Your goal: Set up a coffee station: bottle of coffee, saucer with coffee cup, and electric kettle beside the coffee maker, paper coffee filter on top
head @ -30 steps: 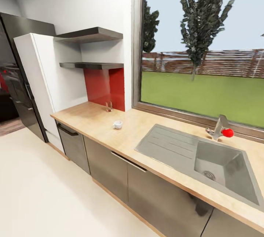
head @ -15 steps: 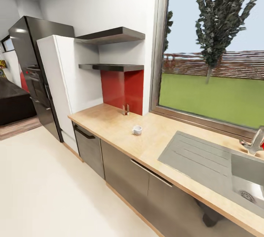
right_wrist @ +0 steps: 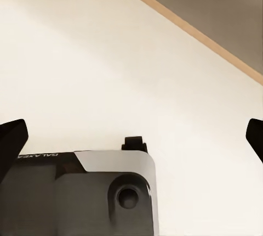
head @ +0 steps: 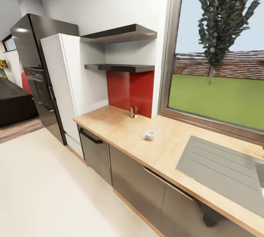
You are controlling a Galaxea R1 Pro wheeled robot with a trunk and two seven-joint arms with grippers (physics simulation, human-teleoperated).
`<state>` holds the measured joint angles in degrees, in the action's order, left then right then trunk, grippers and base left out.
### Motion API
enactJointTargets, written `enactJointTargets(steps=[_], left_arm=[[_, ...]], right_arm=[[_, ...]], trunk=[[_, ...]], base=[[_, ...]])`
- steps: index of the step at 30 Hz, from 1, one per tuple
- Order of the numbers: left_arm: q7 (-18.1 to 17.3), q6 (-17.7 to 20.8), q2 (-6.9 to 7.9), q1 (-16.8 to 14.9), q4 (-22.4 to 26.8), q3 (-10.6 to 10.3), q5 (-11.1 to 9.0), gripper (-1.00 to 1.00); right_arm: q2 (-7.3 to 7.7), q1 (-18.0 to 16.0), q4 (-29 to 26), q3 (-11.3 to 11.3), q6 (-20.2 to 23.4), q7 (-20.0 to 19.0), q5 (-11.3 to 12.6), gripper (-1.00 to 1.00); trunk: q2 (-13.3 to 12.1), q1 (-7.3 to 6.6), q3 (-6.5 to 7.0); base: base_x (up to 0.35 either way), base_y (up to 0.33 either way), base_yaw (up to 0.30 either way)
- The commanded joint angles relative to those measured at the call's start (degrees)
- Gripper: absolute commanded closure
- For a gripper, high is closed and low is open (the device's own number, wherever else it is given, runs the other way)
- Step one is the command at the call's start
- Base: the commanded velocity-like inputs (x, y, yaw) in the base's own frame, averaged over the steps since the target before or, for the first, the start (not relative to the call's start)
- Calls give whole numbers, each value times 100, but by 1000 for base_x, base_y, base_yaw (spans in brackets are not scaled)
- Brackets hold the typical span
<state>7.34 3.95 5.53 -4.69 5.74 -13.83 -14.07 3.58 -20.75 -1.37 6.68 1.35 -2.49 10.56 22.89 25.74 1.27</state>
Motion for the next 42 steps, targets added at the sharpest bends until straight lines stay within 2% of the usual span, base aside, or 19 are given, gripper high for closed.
enactJointTargets(steps=[1, 23, 42], left_arm=[[21, 36, 2, 3, 15, -49, -52, -100], [21, -32, 1, 3, 15, -49, -52, -100], [21, -35, 1, 3, 15, -49, -45, -100]], right_arm=[[2, 0, -4, 47, 14, -15, 60, -100], [2, 1, -4, 52, 23, -23, 58, -100], [2, -1, -4, 50, 23, -38, 54, -100]], trunk=[[3, 4, -2], [3, 4, -2], [3, 4, -2]], base=[[211, 280, 0], [211, 280, -9], [240, 254, -241]])
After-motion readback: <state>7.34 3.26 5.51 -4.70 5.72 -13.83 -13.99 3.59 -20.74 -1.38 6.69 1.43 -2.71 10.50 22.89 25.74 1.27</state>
